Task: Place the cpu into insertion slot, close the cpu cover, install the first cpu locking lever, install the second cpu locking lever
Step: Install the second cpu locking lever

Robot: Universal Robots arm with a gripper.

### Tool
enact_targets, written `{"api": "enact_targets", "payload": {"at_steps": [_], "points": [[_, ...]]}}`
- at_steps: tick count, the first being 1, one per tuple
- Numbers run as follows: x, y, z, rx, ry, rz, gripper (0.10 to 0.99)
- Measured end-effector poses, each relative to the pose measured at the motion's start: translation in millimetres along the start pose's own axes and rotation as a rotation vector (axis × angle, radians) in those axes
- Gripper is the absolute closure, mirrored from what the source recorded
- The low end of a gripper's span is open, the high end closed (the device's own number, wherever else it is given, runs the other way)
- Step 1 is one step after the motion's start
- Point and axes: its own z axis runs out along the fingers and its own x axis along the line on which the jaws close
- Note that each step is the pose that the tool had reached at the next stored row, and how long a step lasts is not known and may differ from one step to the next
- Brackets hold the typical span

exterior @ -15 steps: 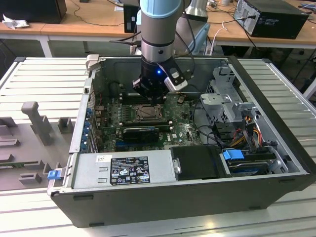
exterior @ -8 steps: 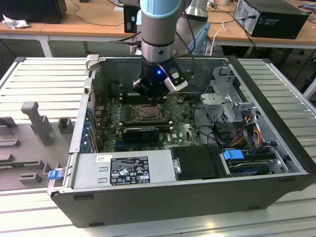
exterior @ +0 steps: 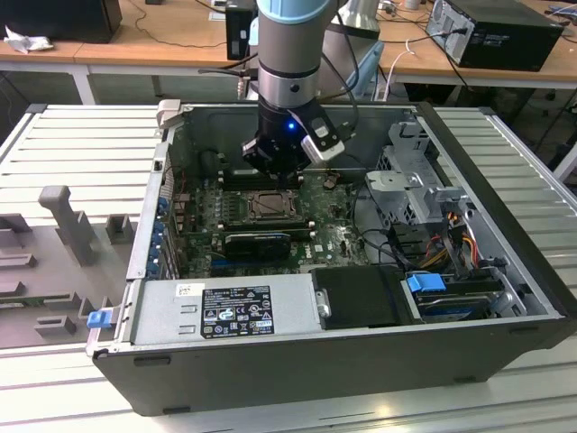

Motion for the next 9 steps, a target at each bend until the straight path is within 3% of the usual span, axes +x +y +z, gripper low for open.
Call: {"api": "enact_targets", "payload": {"at_steps": [5,9], "points": [[0.8,-9.6,-1.0,0.000,0.0000,0.000,0.980],[0.7,-10.2,-7.2,0.000,0.0000,0.000,0.980]]}}
